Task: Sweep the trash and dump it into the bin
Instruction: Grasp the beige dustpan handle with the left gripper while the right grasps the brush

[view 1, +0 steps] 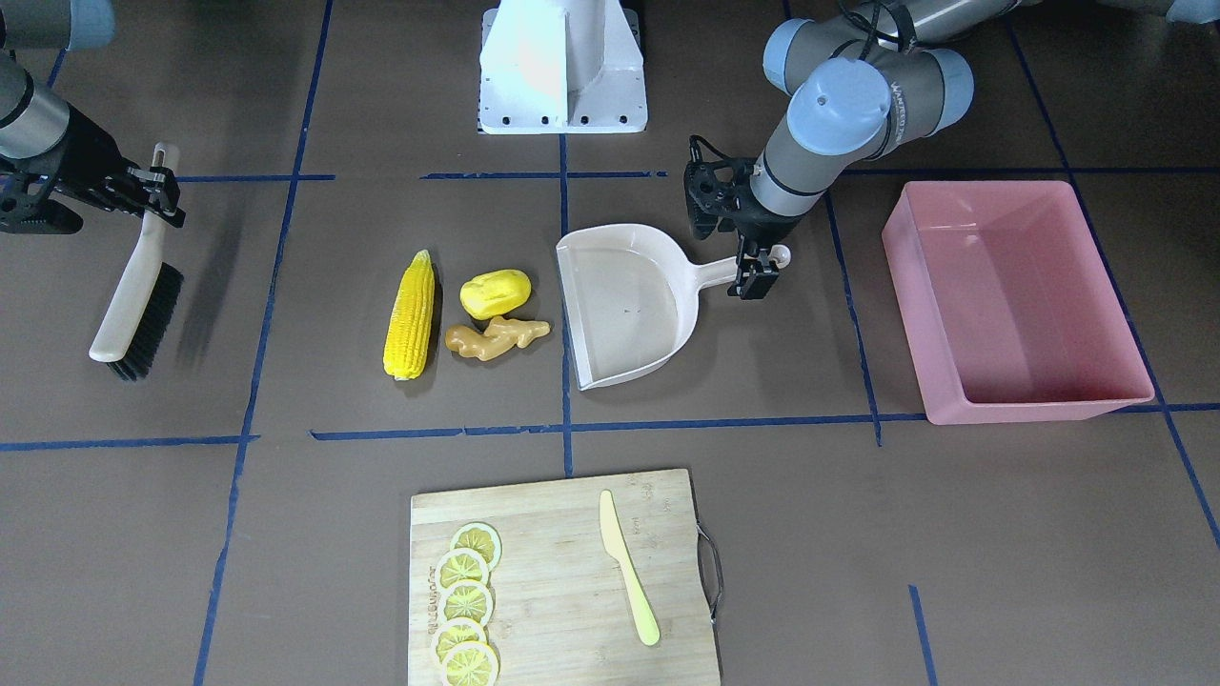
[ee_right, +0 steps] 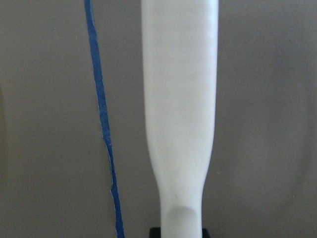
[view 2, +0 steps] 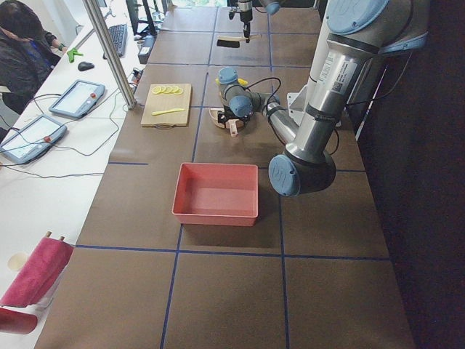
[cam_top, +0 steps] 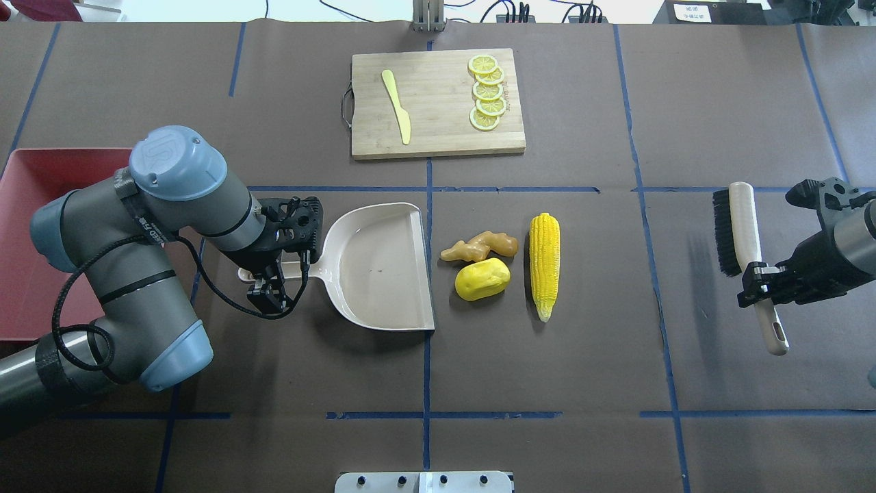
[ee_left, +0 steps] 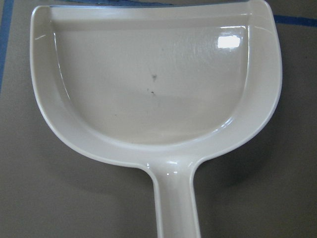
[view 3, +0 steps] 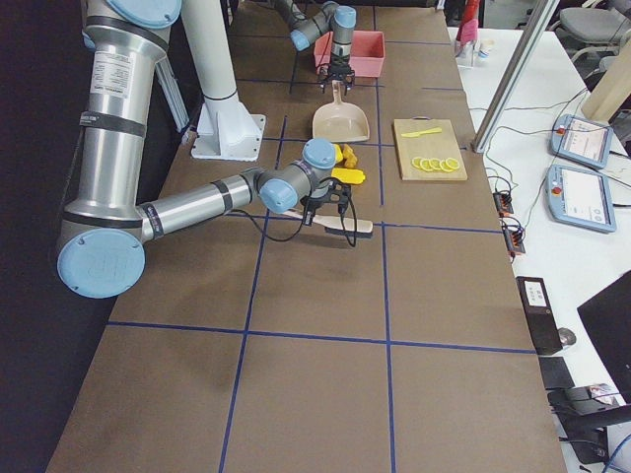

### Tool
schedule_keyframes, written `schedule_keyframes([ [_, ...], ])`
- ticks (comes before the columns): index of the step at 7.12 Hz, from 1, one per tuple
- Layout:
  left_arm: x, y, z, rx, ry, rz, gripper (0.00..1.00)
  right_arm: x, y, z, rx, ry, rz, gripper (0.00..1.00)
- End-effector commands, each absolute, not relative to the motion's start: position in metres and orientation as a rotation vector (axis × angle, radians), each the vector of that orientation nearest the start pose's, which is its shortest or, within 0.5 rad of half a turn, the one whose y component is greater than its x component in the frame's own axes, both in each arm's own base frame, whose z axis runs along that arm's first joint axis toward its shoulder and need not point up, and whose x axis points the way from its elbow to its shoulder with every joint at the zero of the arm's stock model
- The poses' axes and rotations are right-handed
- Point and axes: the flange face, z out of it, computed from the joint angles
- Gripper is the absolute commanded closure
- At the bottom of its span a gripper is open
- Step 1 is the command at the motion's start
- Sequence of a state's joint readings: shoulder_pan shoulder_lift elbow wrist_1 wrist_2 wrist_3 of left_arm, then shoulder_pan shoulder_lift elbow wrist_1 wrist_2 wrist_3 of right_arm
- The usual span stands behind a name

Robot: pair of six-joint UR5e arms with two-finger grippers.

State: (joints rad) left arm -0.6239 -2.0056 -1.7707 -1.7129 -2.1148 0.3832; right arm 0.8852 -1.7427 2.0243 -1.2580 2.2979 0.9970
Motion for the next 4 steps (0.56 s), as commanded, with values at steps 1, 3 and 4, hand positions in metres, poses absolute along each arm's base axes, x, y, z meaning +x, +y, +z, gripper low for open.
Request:
schedule_keyframes([
  [1,0.462,-0.434,0.309,0.654,0.719,1.424,0.02,-0.219,-0.374,0.478,-0.146,-0.892,0.075,1.00],
  [3,0.476,-0.432,0.318,0.645,0.662,1.426,0.03,-0.218,-0.375,0.479,-0.147,-0.890,0.078,1.00],
  [4,0.478,-0.432,0.317,0.647,0.661,1.427,0.03,-0.218,-0.375,0.479,-0.147,-0.890,0.078,1.00],
])
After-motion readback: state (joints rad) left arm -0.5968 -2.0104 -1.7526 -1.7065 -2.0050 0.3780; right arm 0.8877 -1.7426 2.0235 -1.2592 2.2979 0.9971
